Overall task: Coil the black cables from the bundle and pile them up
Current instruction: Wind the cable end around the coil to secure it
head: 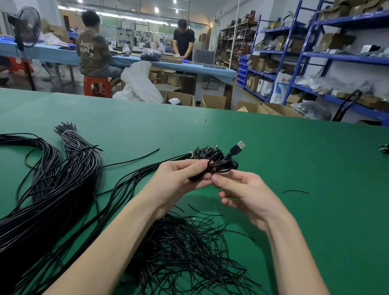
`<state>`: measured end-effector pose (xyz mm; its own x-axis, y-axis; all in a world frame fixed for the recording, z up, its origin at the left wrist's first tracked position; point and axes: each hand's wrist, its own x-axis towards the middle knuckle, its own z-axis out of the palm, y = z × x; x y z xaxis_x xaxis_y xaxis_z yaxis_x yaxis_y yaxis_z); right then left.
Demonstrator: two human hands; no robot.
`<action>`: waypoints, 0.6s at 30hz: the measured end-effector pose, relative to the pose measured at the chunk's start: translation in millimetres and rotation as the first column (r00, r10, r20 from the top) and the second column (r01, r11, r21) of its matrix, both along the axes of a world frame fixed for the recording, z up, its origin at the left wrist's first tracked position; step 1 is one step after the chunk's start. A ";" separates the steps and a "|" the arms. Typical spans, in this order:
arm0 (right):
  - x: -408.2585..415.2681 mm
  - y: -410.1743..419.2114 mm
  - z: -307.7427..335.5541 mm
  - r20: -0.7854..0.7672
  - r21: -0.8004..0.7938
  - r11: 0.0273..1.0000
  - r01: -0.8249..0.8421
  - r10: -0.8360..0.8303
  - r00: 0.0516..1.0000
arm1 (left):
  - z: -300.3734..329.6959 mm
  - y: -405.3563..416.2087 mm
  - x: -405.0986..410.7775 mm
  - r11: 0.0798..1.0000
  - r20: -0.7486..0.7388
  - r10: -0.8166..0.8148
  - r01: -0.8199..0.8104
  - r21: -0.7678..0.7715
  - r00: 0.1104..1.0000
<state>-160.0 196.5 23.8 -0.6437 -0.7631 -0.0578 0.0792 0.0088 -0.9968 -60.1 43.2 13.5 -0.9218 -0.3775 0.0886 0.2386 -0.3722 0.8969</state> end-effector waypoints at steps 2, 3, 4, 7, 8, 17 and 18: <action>-2.1 3.3 -1.3 0.010 0.019 0.998 -0.056 0.056 0.998 | -1.0 -0.1 0.9 0.999 0.017 -0.045 0.046 -0.004 0.999; -3.7 5.5 -2.6 0.016 0.023 0.996 -0.084 0.084 0.996 | -1.4 0.0 1.5 0.997 0.029 -0.071 0.072 -0.010 0.997; -5.1 8.0 -3.8 0.028 0.024 0.993 -0.114 0.113 0.993 | -1.4 -0.1 2.2 0.995 0.038 -0.101 0.101 -0.015 0.994; -10.1 15.4 -10.9 0.066 -0.014 0.981 -0.193 0.194 0.979 | -0.2 -1.8 5.9 0.976 0.069 -0.211 0.214 -0.032 0.975; -11.0 17.7 -13.5 0.081 -0.035 0.975 -0.218 0.220 0.972 | 0.4 -2.6 7.9 0.964 0.087 -0.254 0.259 -0.056 0.963; -12.4 19.3 -6.1 -0.308 0.315 0.941 -0.121 0.222 0.925 | 17.8 -9.0 20.8 0.723 0.391 -0.142 0.365 -0.587 0.909; -11.2 18.5 -2.0 -0.391 0.364 0.929 -0.065 0.216 0.895 | 18.9 -6.8 20.0 0.647 0.405 -0.056 0.343 -0.681 0.912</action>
